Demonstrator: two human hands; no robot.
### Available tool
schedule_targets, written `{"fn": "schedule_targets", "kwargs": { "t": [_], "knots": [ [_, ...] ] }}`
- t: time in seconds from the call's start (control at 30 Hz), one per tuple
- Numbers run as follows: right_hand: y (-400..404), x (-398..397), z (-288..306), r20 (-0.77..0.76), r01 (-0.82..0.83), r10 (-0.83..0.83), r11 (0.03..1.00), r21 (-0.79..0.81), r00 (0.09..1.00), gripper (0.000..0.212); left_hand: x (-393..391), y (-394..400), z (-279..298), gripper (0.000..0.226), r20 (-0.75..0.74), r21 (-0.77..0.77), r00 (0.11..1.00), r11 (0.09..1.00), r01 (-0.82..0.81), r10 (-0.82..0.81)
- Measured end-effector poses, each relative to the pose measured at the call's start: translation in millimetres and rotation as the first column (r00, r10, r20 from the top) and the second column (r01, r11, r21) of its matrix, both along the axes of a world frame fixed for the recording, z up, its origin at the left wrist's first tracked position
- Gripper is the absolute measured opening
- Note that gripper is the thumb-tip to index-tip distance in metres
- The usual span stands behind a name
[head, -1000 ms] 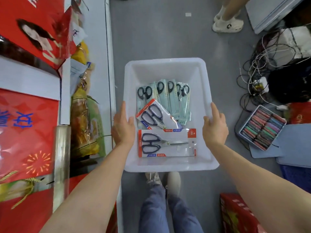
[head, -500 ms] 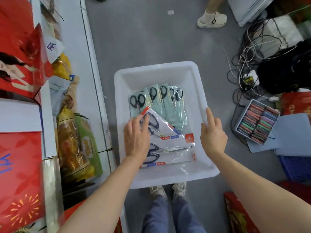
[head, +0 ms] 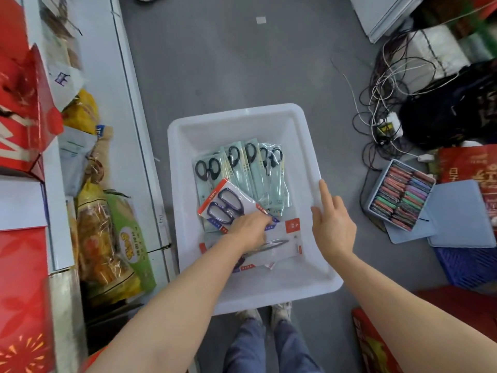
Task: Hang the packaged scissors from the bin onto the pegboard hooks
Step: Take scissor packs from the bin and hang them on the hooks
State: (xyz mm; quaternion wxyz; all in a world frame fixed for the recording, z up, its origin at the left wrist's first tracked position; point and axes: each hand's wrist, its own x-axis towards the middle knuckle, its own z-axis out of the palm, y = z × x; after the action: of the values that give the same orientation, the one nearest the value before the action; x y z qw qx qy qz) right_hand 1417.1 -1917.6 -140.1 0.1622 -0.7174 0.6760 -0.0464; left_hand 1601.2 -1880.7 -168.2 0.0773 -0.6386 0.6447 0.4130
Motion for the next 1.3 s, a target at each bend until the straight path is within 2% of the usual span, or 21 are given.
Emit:
{"fn": "schedule_targets", "kwargs": {
  "t": [0.07,0.17,0.27,0.33,0.43,0.5,0.6,0.63,0.67,0.73,0.77,0.8,0.83,0.87,0.9,0.93,1.03,1.1,1.17,1.23,1.3],
  "knots": [
    [1,1,3,0.042,-0.014,0.015,1.0,-0.02,0.999,0.058,14,0,13,0.014,-0.032,-0.004,0.995,0.996,-0.093,0.093],
    [5,1,3,0.04,-0.055,0.061,0.991,-0.119,0.997,0.051,33,-5,38,0.001,-0.08,-0.135,0.94,0.93,-0.341,0.332],
    [11,6,9,-0.037,-0.105,0.098,0.956,-0.276,0.994,0.047,61,-12,57,0.005,-0.128,-0.21,0.811,0.784,-0.584,0.57],
    [15,11,6,-0.08,-0.289,0.278,0.907,-0.307,0.957,0.051,83,-14,65,0.012,-0.243,-0.202,0.672,0.642,-0.74,0.699],
    [15,26,-11,-0.092,-0.613,0.606,0.778,-0.142,0.79,0.05,114,-9,75,0.024,-0.407,-0.155,0.459,0.435,-0.887,0.79],
    [13,48,-18,-0.096,-0.667,0.663,0.745,-0.005,0.742,0.028,126,-3,83,0.017,-0.485,-0.098,0.328,0.322,-0.941,0.811],
    [7,83,-16,-0.067,-0.679,0.688,0.724,0.12,0.722,0.034,138,8,87,0.018,-0.551,-0.059,0.202,0.204,-0.977,0.81],
    [6,94,-18,-0.11,-0.738,0.747,0.665,0.114,0.656,0.038,141,11,88,0.019,-0.562,-0.057,0.176,0.174,-0.983,0.808],
    [4,106,-20,-0.179,-0.835,0.837,0.539,0.113,0.517,0.042,145,14,89,0.019,-0.577,-0.041,0.14,0.143,-0.989,0.805],
    [-11,122,-33,-0.322,-0.975,0.945,0.127,0.183,0.062,0.047,151,17,91,0.016,-0.61,0.005,0.08,0.104,-0.995,0.788],
    [-20,129,-39,-0.381,-0.975,0.909,-0.097,0.201,-0.169,0.047,154,18,92,0.014,-0.623,0.018,0.066,0.098,-0.995,0.78],
    [-28,134,-45,-0.463,-0.932,0.815,-0.25,0.263,-0.35,0.045,156,18,93,0.012,-0.629,0.025,0.058,0.095,-0.995,0.775],
    [-34,140,-48,-0.532,-0.882,0.707,-0.326,0.339,-0.466,0.045,158,18,92,0.011,-0.632,0.029,0.054,0.094,-0.995,0.773],
    [-38,144,-47,-0.574,-0.85,0.629,-0.339,0.404,-0.524,0.048,160,16,92,0.009,-0.638,0.034,0.051,0.095,-0.995,0.768],
    [-38,147,-42,-0.6,-0.867,0.627,-0.329,0.374,-0.497,0.048,161,14,92,0.007,-0.644,0.037,0.051,0.098,-0.994,0.763],
    [-34,149,-31,-0.541,-0.901,0.733,-0.238,0.363,-0.412,0.044,161,14,92,0.007,-0.647,0.041,0.048,0.097,-0.994,0.761],
    [-27,171,-9,-0.249,-0.923,0.942,-0.122,0.365,-0.223,0.045,163,17,86,0.012,-0.66,0.07,0.017,0.084,-0.994,0.751],
    [-29,166,-9,-0.178,-0.909,0.954,-0.157,0.386,-0.241,0.04,166,22,84,0.016,-0.668,0.107,-0.016,0.074,-0.992,0.744],
    [-36,164,-5,-0.243,-0.927,0.945,-0.124,0.355,-0.219,0.037,168,27,82,0.018,-0.668,0.161,-0.075,0.046,-0.986,0.74],
    [-45,164,-11,-0.379,-0.897,0.823,-0.321,0.302,-0.422,0.031,168,33,84,0.021,-0.66,0.224,-0.147,0.007,-0.975,0.737],
    [-45,167,-7,-0.401,-0.862,0.779,-0.337,0.379,-0.481,0.018,168,39,86,0.021,-0.644,0.266,-0.196,-0.024,-0.964,0.739]
  ]
}}
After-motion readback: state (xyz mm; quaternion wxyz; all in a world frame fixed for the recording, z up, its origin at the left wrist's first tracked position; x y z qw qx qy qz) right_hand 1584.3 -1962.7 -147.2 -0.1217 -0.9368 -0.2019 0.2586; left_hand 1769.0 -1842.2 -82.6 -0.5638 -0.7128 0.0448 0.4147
